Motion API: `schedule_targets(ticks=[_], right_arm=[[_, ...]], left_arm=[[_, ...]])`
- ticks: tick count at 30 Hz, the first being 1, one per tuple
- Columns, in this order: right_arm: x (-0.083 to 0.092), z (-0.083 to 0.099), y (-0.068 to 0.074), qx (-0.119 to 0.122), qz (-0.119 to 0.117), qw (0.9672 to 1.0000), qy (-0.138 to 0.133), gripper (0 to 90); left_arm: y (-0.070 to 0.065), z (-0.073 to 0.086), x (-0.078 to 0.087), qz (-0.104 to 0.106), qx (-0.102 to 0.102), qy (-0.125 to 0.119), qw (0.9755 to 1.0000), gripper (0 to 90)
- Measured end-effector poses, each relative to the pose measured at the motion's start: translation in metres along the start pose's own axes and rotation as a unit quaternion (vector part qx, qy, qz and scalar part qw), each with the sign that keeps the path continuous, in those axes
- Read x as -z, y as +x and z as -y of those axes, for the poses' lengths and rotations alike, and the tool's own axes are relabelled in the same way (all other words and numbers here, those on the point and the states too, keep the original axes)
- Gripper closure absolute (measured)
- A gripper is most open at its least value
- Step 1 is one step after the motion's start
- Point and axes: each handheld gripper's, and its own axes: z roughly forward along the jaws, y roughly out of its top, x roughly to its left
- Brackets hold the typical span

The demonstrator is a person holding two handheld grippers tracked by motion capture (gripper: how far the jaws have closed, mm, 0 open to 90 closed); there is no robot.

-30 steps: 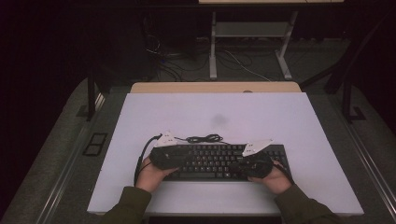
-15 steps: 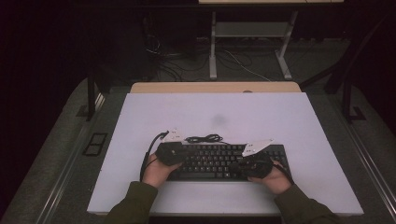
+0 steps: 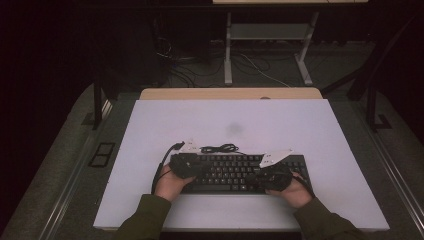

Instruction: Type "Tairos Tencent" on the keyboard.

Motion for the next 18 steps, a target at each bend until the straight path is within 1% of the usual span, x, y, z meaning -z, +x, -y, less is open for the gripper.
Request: schedule_targets(ticks=[1,5,12,15,18], right_arm=[[0.0000,0.0000,0.0000,0.000,0.000,1.0000,0.000,89.6],[0.0000,0.0001,-0.0001,0.000,0.000,1.0000,0.000,89.6],[0.0000,0.0001,-0.0001,0.000,0.000,1.0000,0.000,89.6],[0.0000,0.0001,-0.0001,-0.001,0.000,1.0000,0.000,89.6],[0.0000,0.0002,0.0000,0.000,0.000,1.0000,0.000,89.6]], left_arm=[[0.0006,0.0002,-0.0001,0.000,-0.003,0.003,1.0000,88.9],[0.0010,0.0007,-0.0006,-0.001,-0.004,0.004,1.0000,88.9],[0.0010,0.0012,-0.0006,0.000,-0.001,0.004,1.0000,88.9],[0.0014,0.0015,-0.0010,0.002,-0.004,0.009,0.9999,88.9],[0.0019,0.0028,-0.0023,0.003,-0.002,0.009,0.9999,88.9]])
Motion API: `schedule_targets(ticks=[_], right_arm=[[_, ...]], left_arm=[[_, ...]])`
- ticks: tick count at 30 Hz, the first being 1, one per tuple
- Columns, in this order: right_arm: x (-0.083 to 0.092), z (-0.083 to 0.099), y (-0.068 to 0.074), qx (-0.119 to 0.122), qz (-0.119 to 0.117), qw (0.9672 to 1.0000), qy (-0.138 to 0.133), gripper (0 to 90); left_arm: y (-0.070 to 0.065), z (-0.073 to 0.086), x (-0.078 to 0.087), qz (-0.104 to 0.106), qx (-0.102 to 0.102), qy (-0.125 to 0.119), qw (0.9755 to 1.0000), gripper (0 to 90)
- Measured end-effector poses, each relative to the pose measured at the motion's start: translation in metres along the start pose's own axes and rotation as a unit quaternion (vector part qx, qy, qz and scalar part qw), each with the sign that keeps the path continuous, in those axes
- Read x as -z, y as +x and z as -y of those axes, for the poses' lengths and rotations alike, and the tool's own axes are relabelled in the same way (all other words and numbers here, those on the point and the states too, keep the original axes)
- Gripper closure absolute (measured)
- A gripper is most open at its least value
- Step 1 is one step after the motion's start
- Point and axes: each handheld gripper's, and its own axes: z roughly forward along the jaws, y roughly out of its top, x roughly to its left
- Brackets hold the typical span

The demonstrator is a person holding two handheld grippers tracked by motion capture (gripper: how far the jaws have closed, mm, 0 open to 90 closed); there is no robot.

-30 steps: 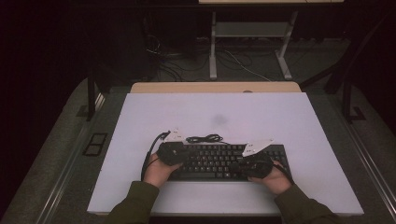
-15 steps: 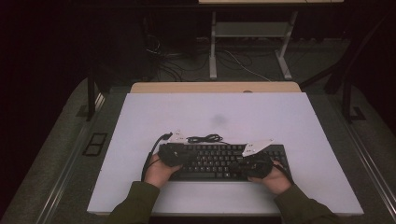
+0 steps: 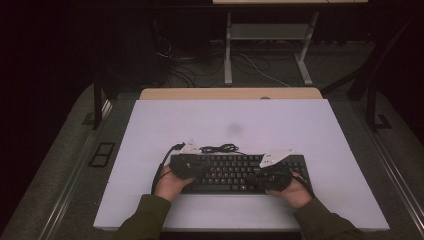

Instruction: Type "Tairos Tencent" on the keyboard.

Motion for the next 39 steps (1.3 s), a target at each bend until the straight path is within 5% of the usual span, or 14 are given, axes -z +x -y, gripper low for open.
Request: schedule_targets(ticks=[21,27,39], right_arm=[[0.000,0.000,0.000,0.000,0.001,1.0000,0.000,89.6],[0.000,0.000,0.000,0.000,0.000,1.0000,0.000,89.6],[0.000,0.000,0.000,0.000,0.000,1.0000,0.000,89.6]], left_arm=[[0.002,0.000,0.014,0.010,0.016,-0.036,0.9992,87.8],[0.003,0.005,0.020,0.009,0.013,-0.039,0.9991,74.3],[0.004,0.017,0.030,-0.003,0.014,-0.052,0.9985,32.8]])
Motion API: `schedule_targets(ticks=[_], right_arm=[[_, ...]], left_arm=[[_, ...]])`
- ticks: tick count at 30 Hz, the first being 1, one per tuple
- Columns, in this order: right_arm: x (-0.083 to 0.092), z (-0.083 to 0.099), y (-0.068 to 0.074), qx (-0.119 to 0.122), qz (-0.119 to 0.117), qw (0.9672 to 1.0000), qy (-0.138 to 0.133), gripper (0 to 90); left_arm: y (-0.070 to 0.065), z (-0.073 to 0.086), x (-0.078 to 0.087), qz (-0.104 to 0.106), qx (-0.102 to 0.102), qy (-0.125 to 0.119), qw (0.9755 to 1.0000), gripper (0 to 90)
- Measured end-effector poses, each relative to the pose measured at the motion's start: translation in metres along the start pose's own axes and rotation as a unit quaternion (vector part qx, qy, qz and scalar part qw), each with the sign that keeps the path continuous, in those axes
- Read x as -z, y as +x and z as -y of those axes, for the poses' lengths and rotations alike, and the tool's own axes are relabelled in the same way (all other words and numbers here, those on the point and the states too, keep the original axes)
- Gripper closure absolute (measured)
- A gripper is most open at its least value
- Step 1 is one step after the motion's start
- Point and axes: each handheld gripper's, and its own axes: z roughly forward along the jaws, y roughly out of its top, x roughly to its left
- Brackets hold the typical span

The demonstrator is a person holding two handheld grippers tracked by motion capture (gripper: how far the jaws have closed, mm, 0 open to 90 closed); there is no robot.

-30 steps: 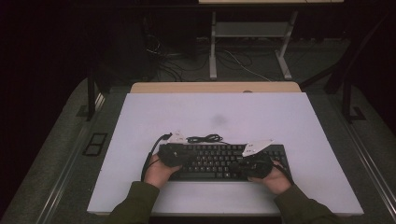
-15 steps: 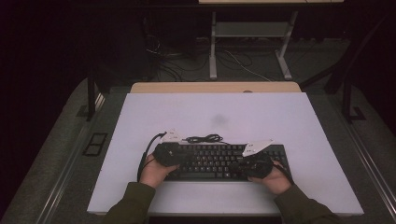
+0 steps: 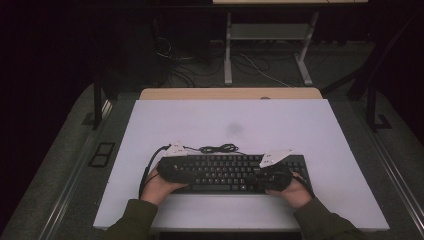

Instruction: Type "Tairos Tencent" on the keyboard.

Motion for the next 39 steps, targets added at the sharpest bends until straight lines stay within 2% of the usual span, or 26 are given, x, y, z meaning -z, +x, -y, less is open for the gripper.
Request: schedule_targets(ticks=[6,14,21,25,34,39], right_arm=[[0.002,-0.001,0.001,0.001,-0.002,1.0000,-0.005,89.6],[0.006,-0.003,-0.001,-0.007,-0.008,0.9996,-0.027,89.3],[0.007,-0.006,-0.004,-0.025,-0.010,0.9984,-0.050,67.6],[0.007,-0.009,-0.005,-0.032,0.004,0.9974,-0.065,48.4],[0.006,-0.017,-0.008,-0.041,0.020,0.9949,-0.091,28.0],[0.003,-0.024,-0.009,-0.042,0.021,0.9938,-0.101,25.6]], left_arm=[[0.000,0.002,0.005,-0.002,0.000,-0.005,1.0000,26.5],[0.000,0.004,0.008,-0.001,-0.002,-0.016,0.9999,20.2],[-0.001,0.006,0.008,0.001,0.000,-0.018,0.9998,17.5],[-0.002,0.007,0.010,0.003,0.002,-0.021,0.9998,17.5],[-0.004,0.009,0.014,0.002,0.001,-0.033,0.9994,17.4],[-0.003,0.010,0.017,0.001,0.002,-0.042,0.9991,17.4]])
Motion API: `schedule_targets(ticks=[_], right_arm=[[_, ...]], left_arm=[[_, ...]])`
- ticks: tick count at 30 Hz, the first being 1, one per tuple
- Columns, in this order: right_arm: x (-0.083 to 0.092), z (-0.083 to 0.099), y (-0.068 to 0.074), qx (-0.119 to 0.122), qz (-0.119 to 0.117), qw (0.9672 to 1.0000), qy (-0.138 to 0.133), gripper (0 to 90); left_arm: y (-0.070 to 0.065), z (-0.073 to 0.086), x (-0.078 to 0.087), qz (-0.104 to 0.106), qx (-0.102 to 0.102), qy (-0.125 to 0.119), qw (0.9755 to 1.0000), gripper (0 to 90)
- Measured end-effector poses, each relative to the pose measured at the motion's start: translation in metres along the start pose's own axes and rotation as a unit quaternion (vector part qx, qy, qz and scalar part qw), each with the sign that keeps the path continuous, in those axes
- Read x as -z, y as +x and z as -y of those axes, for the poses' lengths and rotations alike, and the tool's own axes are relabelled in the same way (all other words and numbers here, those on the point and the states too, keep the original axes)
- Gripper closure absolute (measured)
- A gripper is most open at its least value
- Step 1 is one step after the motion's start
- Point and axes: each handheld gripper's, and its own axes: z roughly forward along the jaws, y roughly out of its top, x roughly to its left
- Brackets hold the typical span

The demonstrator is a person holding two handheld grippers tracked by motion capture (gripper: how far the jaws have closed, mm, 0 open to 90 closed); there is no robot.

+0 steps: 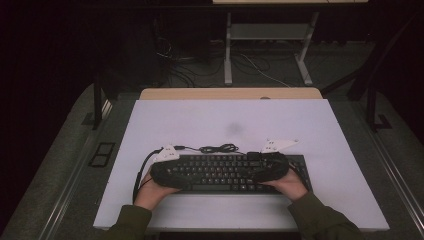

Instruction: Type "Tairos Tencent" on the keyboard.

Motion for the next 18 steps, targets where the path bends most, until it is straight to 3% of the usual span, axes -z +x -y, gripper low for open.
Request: schedule_targets(ticks=[18], right_arm=[[-0.018,-0.018,0.002,-0.002,-0.023,0.9995,-0.023,25.1]], left_arm=[[0.001,0.006,0.007,-0.006,0.006,-0.006,1.0000,18.2]])
